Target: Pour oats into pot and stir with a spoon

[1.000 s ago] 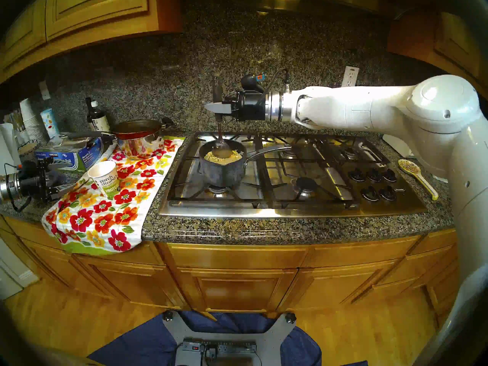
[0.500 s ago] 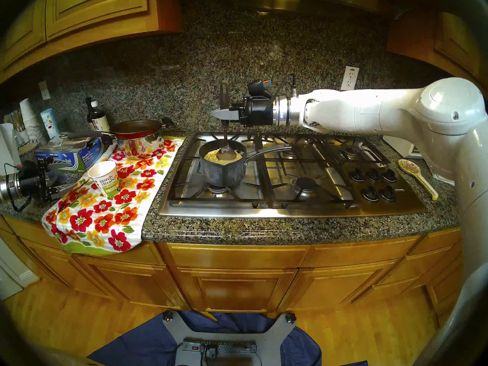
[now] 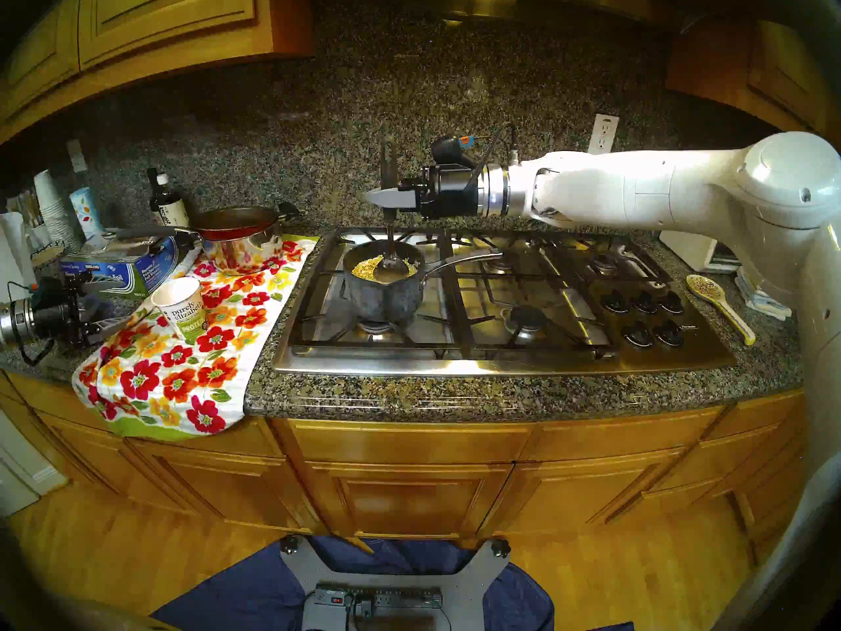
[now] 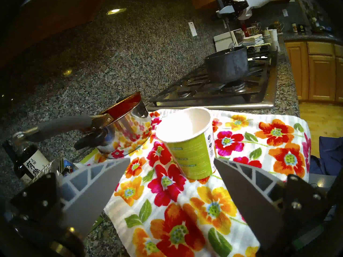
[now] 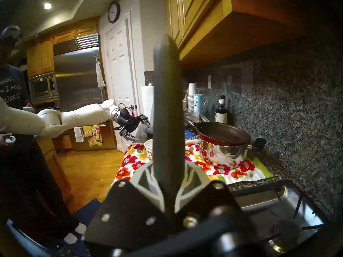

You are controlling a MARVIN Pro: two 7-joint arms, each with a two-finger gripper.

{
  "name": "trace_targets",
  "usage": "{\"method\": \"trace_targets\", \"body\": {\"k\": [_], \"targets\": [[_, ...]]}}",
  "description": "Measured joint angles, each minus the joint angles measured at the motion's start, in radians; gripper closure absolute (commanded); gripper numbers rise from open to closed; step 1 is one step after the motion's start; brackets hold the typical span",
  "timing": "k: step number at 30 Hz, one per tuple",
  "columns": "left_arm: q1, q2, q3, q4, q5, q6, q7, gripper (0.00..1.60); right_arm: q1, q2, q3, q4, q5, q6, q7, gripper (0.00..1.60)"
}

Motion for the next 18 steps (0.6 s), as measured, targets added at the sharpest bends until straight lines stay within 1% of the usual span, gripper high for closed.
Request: {"method": "trace_targets", "body": {"k": [9,14,18], "targets": [[0.000,0.000,0.000,0.000,0.000,0.000,0.000,0.00,0.019,-0.002,0.015,-0.043,0.001,0.014,0.019,1.60],[0.000,0.000,0.000,0.000,0.000,0.000,0.000,0.00,0.019,-0.030,0.027,-0.038,0.003,0.013,0.003,1.60],[0.000,0.000,0.000,0.000,0.000,0.000,0.000,0.00,0.007,-0.069,0.040,-0.006,0.008,0.006,-0.024,1.60]]}}
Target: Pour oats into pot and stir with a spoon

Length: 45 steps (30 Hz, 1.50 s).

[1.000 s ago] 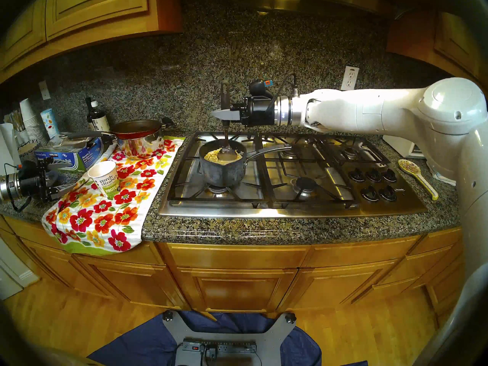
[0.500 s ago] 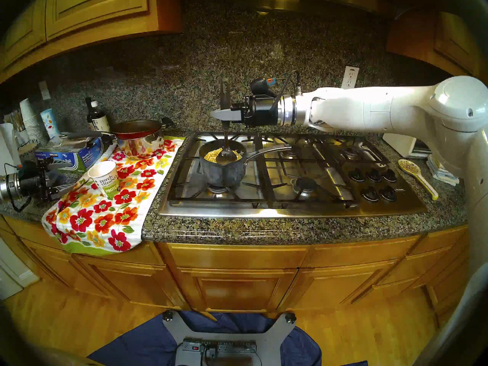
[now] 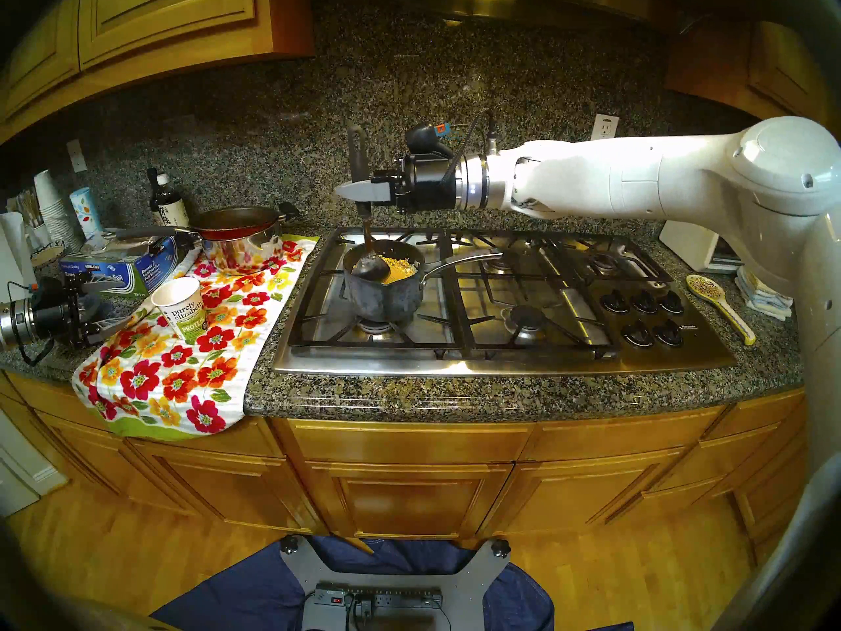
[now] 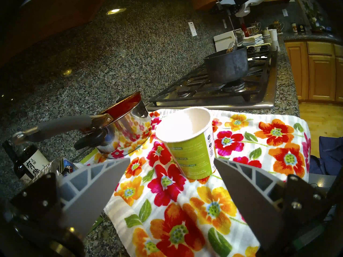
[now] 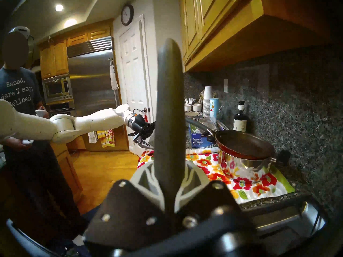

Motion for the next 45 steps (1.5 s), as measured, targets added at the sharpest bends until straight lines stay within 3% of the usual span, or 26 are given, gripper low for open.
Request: {"method": "trace_targets", "body": {"k": [10,25,34,45], "targets": [[0.000,0.000,0.001,0.001,-0.001,0.000,0.000,0.00,-0.066,-0.071,0.009,0.117,0.007,-0.008,-0.016,1.60],[0.000,0.000,0.001,0.001,-0.002,0.000,0.000,0.00,-0.152,-0.137,0.010,0.309,0.011,0.003,0.029,1.60],[0.000,0.001,0.002,0.001,-0.003,0.000,0.000,0.00,-0.193,-0.157,0.009,0.428,0.013,0.031,0.068,1.60],[0.000,0.001,0.002,0.001,-0.003,-0.001,0.000,0.00,-0.215,-0.150,0.007,0.491,0.012,0.053,0.124,1.60]]}}
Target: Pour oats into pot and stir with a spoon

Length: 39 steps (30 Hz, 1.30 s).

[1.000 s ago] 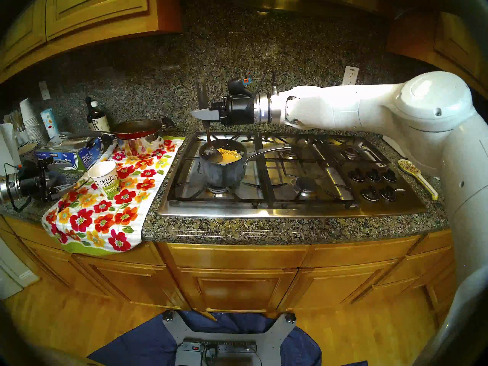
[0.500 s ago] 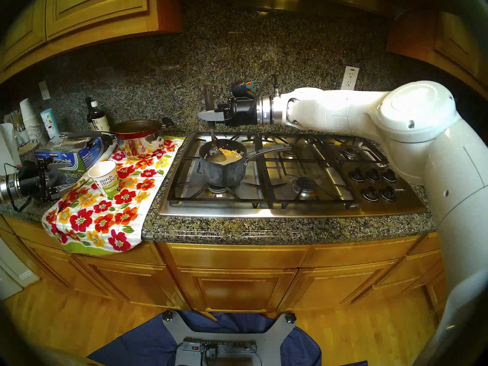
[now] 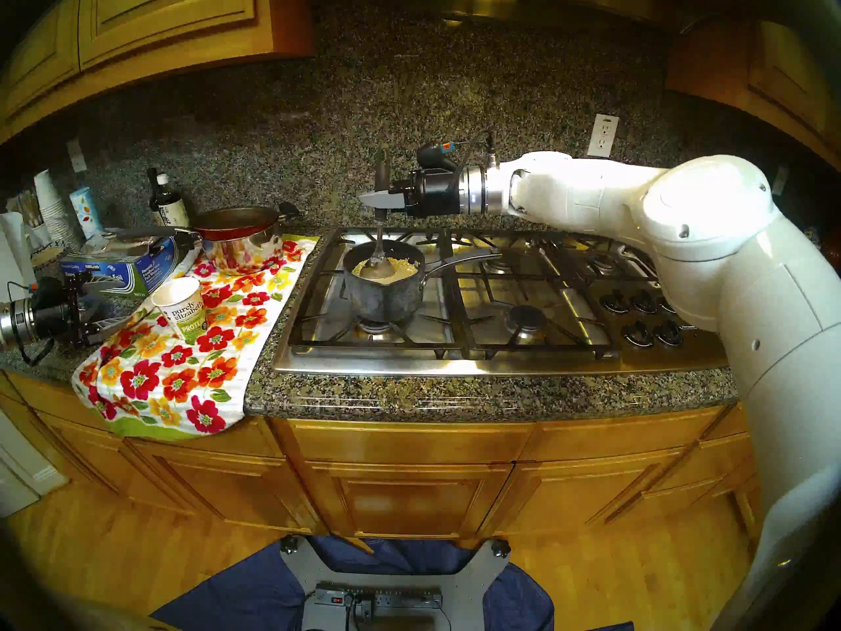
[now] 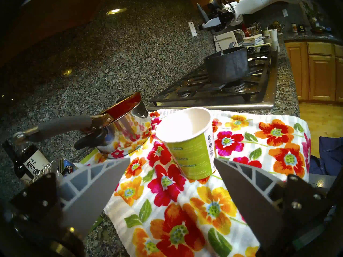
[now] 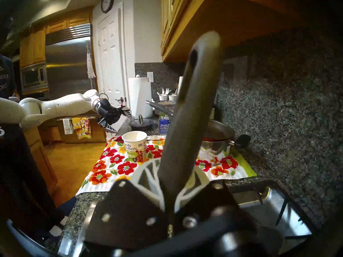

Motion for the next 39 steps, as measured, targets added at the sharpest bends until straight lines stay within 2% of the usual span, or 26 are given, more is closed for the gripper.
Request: {"method": "trace_targets", "body": {"k": [23,39], "targets": [[0.001,0.000,0.000,-0.001,0.000,0.000,0.000,0.00,0.018,0.080,-0.027,-0.007,-0.027,0.017,0.103,1.60],[0.001,0.000,0.000,-0.001,0.000,0.000,0.000,0.00,0.069,0.138,-0.041,-0.089,-0.057,0.013,0.156,1.60]]}}
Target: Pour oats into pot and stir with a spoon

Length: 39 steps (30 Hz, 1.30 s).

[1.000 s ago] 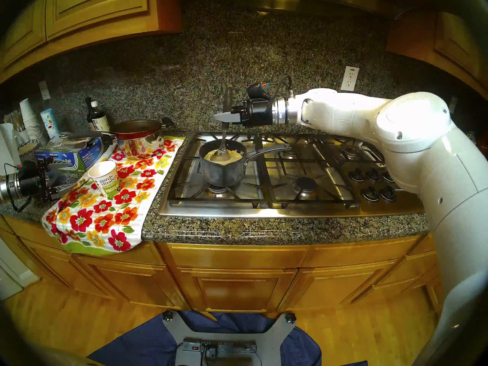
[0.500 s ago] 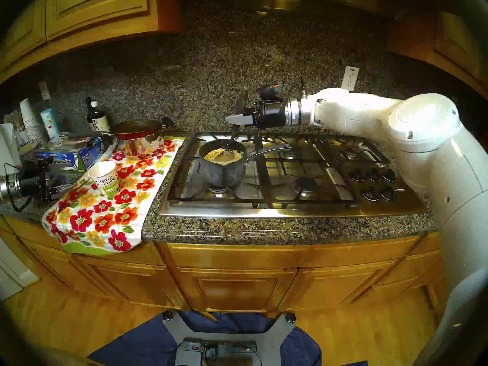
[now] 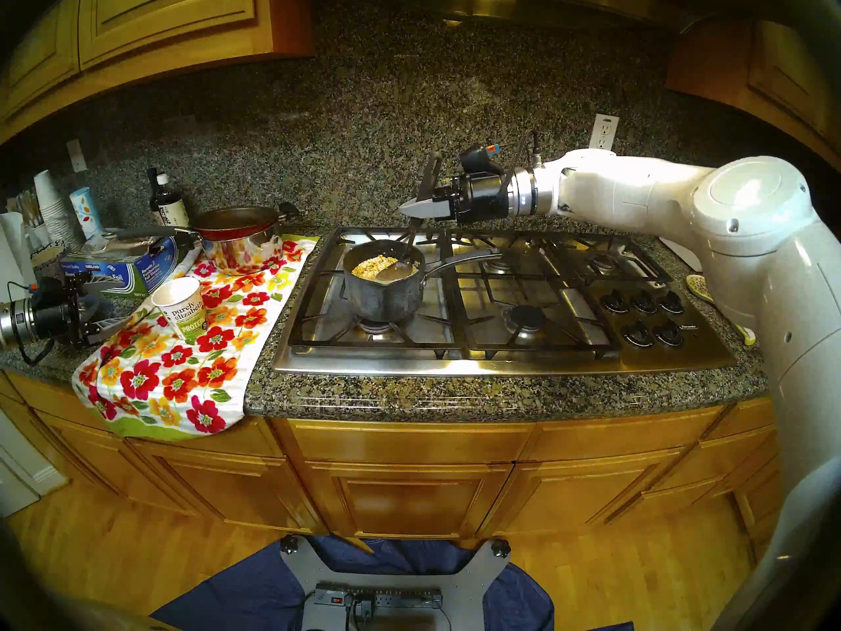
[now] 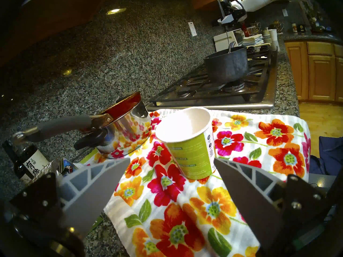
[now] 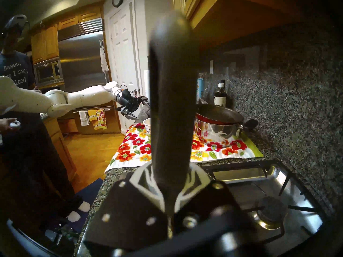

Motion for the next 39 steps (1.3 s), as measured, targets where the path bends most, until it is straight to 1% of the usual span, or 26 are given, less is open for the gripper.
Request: {"method": "trace_targets", "body": {"k": [13,20,27,31,39], "targets": [[0.000,0.000,0.000,0.000,0.000,0.000,0.000,0.00,0.048,0.017,0.001,-0.094,-0.019,-0.004,0.003,1.60],[0.000,0.000,0.000,0.000,0.000,0.000,0.000,0.00,0.058,0.009,0.006,-0.111,-0.022,-0.005,0.003,1.60],[0.000,0.000,0.000,0.000,0.000,0.000,0.000,0.00,0.052,-0.037,0.022,-0.092,-0.018,-0.009,-0.032,1.60],[0.000,0.000,0.000,0.000,0.000,0.000,0.000,0.00,0.037,-0.075,0.034,-0.075,-0.013,-0.016,-0.062,1.60],[0.000,0.000,0.000,0.000,-0.001,0.000,0.000,0.00,0.009,-0.129,0.052,-0.044,-0.001,-0.021,-0.096,1.60]]}}
